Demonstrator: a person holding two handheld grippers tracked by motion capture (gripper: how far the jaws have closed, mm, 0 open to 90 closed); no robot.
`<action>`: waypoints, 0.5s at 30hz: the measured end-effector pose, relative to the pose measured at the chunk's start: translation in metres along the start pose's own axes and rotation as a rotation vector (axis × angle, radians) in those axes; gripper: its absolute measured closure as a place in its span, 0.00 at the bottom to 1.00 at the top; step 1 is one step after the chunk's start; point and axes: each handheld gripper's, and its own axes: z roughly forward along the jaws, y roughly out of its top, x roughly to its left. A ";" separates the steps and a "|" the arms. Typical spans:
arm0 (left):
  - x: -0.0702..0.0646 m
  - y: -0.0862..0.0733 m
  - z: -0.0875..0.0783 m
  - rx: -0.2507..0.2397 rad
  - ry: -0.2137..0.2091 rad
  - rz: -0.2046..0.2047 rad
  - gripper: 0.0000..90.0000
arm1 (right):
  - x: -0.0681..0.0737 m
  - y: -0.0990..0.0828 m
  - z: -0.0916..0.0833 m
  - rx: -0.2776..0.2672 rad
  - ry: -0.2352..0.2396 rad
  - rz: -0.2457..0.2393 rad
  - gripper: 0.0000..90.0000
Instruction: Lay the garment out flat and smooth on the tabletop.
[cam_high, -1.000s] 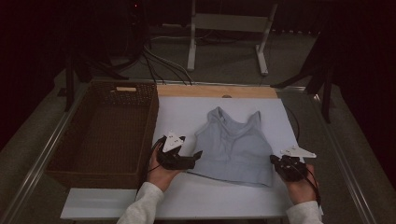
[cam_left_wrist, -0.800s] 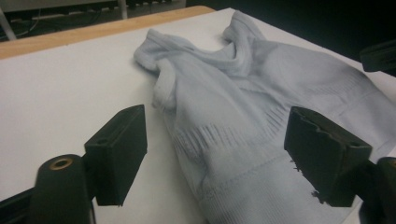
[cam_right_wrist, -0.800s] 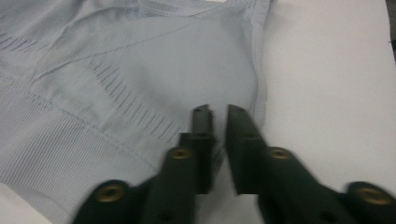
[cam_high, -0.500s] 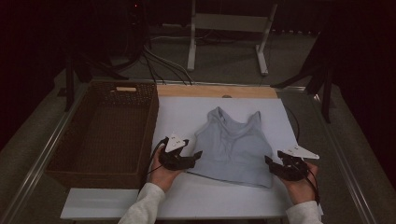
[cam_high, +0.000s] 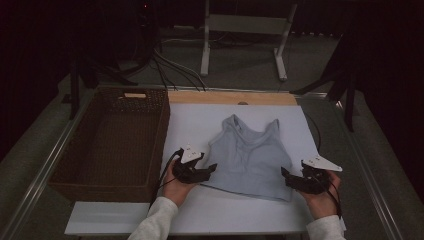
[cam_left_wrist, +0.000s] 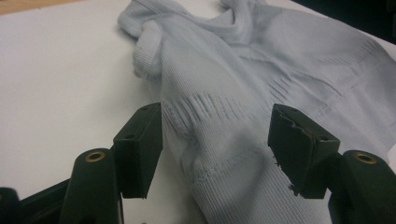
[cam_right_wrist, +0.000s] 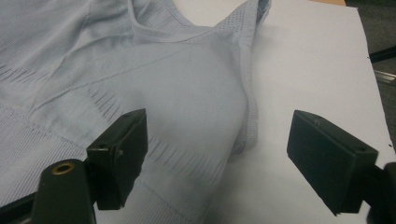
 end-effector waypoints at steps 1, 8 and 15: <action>0.000 0.000 0.001 0.002 -0.001 -0.003 0.41 | 0.000 0.000 0.000 -0.001 0.000 0.000 0.23; -0.005 -0.003 0.007 0.029 0.017 0.008 0.43 | 0.001 0.000 -0.001 -0.003 0.003 -0.003 0.23; -0.003 -0.005 0.009 0.060 0.023 0.008 0.55 | 0.003 0.000 -0.001 -0.003 0.004 -0.011 0.24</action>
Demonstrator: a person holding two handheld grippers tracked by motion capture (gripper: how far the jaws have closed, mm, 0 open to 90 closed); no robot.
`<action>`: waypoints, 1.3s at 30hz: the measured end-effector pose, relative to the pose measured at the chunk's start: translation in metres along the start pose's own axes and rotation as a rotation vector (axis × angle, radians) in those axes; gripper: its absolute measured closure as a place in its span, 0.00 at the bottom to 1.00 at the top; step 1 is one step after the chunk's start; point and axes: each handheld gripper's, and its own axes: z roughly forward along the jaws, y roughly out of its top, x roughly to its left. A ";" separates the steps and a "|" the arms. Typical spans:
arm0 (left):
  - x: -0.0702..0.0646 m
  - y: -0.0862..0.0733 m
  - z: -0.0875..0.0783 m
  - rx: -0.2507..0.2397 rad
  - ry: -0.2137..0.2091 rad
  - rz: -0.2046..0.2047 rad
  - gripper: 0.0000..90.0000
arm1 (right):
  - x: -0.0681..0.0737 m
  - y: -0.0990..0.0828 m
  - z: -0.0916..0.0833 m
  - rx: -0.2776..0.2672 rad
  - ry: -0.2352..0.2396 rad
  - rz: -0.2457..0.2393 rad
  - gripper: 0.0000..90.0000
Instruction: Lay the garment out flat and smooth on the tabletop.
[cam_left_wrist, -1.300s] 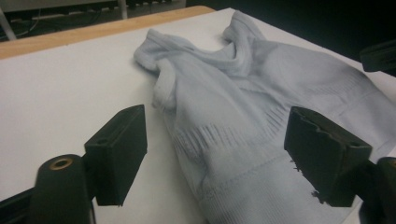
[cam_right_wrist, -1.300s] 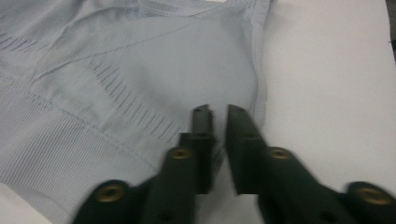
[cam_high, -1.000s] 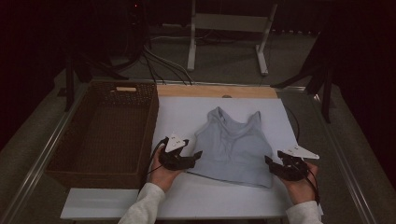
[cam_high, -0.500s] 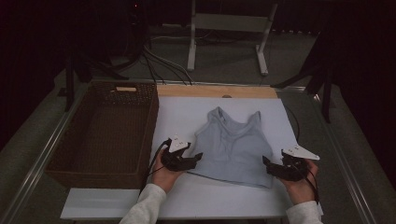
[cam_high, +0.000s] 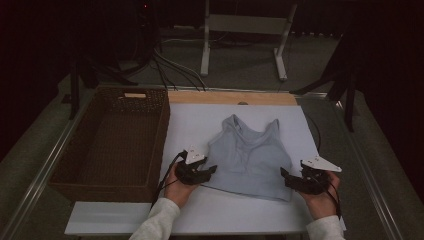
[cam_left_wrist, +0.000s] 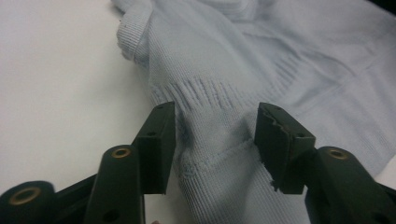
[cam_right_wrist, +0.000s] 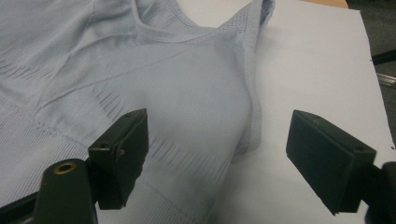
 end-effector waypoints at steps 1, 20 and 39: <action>0.000 0.000 0.000 0.001 0.007 0.003 0.56 | 0.000 0.000 0.000 -0.002 0.000 -0.002 0.24; 0.001 0.000 -0.009 0.019 -0.016 -0.001 0.96 | 0.002 0.000 0.000 -0.001 0.009 -0.013 0.23; -0.002 0.001 -0.028 0.013 -0.017 0.001 0.98 | -0.006 -0.003 -0.003 -0.006 -0.005 0.006 0.23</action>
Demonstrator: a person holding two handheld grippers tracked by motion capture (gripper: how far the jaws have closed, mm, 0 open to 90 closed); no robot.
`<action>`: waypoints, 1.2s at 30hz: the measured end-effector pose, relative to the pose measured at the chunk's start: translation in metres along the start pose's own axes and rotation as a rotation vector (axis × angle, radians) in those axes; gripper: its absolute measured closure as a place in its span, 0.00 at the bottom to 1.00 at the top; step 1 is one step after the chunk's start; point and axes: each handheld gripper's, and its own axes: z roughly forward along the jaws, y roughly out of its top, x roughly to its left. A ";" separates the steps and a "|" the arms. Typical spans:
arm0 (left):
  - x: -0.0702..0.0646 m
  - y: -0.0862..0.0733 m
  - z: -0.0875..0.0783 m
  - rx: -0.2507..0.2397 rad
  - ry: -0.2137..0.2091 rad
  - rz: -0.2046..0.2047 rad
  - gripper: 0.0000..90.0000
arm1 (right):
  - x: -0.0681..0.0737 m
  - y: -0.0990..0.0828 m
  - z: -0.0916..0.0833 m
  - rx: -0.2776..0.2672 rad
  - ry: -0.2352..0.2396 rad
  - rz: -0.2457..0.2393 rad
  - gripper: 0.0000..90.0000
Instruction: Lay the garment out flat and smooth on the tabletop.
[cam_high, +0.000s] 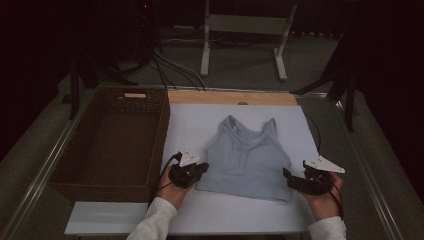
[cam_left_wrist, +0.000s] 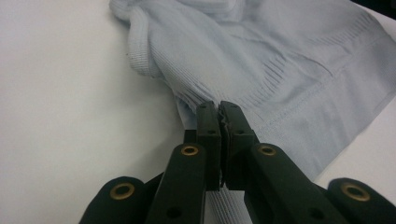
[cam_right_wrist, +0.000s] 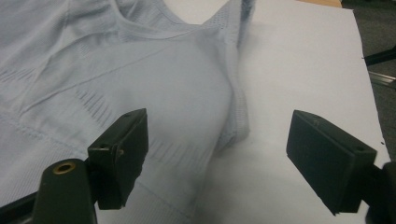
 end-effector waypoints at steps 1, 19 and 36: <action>0.000 0.000 -0.001 -0.002 0.002 -0.001 0.98 | 0.000 0.000 0.000 -0.001 0.001 0.000 0.23; -0.002 -0.006 -0.016 -0.015 0.011 -0.005 0.98 | -0.002 0.000 0.000 -0.001 -0.005 0.013 0.26; -0.009 -0.013 -0.028 -0.026 0.011 -0.008 0.98 | 0.001 -0.001 0.003 0.014 0.007 0.000 0.27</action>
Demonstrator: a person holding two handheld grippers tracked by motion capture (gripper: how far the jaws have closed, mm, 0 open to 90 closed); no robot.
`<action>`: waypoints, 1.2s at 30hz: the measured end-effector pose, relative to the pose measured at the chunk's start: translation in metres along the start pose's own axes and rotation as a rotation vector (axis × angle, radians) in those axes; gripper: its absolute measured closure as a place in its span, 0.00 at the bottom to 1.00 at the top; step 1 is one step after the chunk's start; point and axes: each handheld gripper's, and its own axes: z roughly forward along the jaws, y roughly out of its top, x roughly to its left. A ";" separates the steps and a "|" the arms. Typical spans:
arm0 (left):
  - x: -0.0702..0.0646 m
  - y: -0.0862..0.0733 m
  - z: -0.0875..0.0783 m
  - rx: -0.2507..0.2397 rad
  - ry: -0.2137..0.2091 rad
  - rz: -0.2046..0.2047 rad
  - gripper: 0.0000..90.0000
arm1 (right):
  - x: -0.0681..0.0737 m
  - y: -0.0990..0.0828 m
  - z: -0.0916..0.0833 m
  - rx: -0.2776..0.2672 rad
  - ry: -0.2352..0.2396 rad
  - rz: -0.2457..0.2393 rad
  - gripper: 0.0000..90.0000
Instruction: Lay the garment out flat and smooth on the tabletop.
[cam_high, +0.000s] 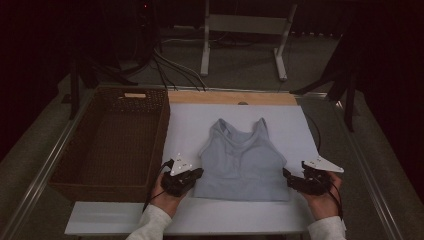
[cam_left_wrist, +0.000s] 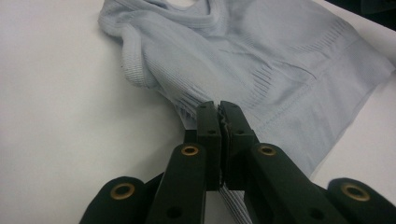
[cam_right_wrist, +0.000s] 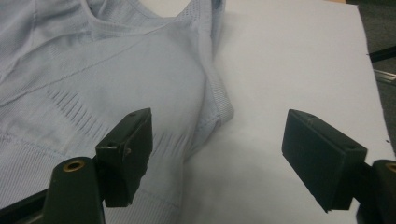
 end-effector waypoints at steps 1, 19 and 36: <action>0.000 0.000 -0.001 -0.001 0.000 0.000 0.98 | 0.001 0.000 0.001 0.001 0.003 -0.005 0.27; -0.002 -0.006 -0.011 -0.007 0.013 -0.001 0.98 | 0.015 0.007 0.020 0.039 0.058 -0.041 0.36; -0.004 -0.009 -0.017 -0.009 0.023 -0.001 0.98 | 0.016 0.011 0.039 0.090 0.109 -0.025 0.51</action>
